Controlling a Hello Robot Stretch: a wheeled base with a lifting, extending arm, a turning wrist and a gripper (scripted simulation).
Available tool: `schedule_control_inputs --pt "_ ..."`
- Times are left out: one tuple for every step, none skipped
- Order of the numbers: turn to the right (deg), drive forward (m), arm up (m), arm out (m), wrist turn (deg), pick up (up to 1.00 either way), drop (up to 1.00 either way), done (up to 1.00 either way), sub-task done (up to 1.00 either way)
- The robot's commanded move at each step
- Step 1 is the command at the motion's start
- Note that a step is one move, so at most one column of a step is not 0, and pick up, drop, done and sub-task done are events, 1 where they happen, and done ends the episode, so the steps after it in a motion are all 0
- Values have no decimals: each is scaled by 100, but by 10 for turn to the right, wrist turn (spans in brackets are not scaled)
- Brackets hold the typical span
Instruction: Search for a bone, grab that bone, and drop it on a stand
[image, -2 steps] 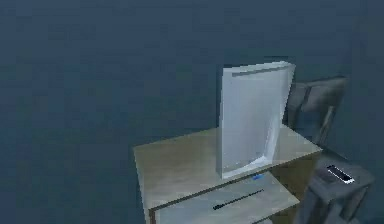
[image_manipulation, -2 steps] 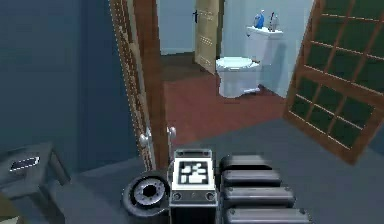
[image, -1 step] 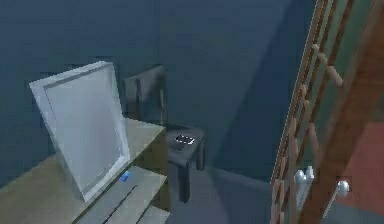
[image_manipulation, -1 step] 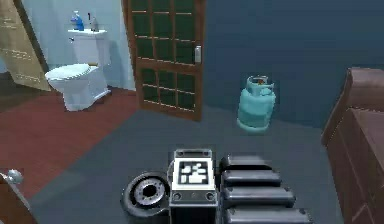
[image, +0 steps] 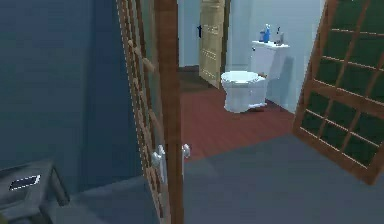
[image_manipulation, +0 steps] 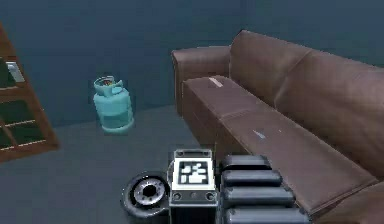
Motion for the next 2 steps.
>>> schedule_control_inputs --pt "360 0 0 0 0 0 0 0 0" --pt "-450 0 0 0 0 0 0 0 0"
